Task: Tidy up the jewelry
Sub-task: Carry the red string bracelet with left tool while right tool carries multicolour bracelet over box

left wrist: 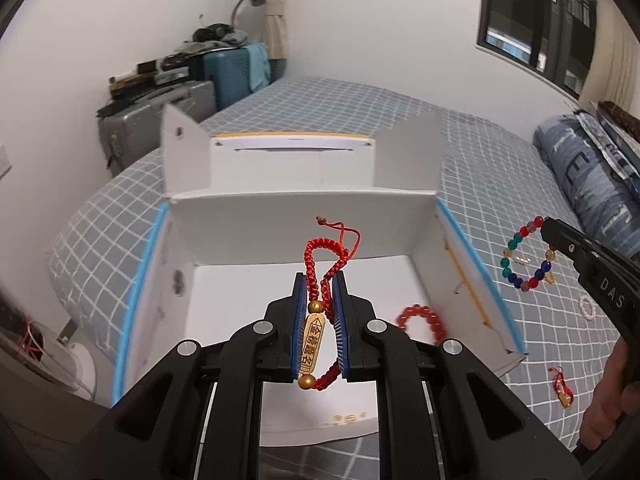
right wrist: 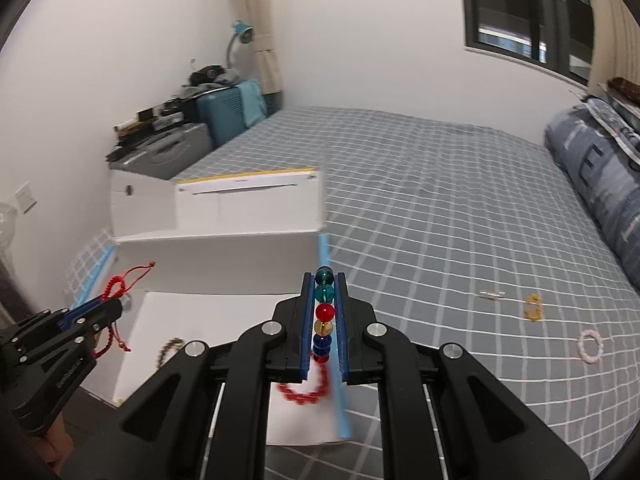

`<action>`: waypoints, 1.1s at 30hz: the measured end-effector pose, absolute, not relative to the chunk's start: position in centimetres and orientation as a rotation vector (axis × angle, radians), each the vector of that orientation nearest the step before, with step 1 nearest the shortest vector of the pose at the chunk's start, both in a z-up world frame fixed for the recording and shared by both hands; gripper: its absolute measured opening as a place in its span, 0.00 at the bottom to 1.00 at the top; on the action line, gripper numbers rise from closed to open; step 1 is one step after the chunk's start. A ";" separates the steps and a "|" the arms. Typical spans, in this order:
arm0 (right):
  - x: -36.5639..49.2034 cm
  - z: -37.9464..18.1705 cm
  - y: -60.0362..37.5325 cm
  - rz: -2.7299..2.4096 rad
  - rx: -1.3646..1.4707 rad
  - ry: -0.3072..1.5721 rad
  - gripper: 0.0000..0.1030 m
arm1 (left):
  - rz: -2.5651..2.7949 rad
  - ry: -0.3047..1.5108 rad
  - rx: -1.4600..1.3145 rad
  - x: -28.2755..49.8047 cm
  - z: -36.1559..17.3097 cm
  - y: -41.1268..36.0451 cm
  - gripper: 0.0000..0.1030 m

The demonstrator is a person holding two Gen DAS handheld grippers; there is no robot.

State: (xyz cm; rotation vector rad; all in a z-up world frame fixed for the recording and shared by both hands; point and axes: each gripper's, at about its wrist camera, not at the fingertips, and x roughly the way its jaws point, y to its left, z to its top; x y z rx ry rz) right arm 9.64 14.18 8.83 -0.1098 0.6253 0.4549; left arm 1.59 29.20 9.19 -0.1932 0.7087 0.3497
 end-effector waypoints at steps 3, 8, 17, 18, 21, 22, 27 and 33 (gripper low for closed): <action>9.1 7.9 16.5 0.491 -0.128 0.641 0.09 | 0.377 0.724 -0.208 1.1 8.4 30.7 0.12; 9.6 5.6 19.3 0.520 -0.157 0.693 0.09 | 0.403 0.757 -0.227 0.9 6.7 32.4 0.12; 11.6 1.3 21.3 0.528 -0.169 0.837 0.09 | 0.429 0.838 -0.253 2.3 3.6 34.3 0.12; 11.8 1.0 21.4 0.526 -0.172 0.846 0.09 | 0.429 0.849 -0.255 2.5 3.3 34.4 0.12; 12.0 0.3 21.6 0.520 -0.181 0.863 0.09 | 0.423 0.863 -0.256 2.8 2.9 34.4 0.12; 12.1 0.2 21.6 0.517 -0.183 0.869 0.09 | 0.425 0.865 -0.254 2.8 2.8 34.5 0.12; 12.2 -0.2 21.8 0.513 -0.191 0.883 0.09 | 0.435 0.882 -0.255 3.1 2.3 34.8 0.13; 12.3 -0.9 22.3 0.520 -0.212 0.906 0.09 | 0.435 0.908 -0.247 3.6 1.8 34.8 0.16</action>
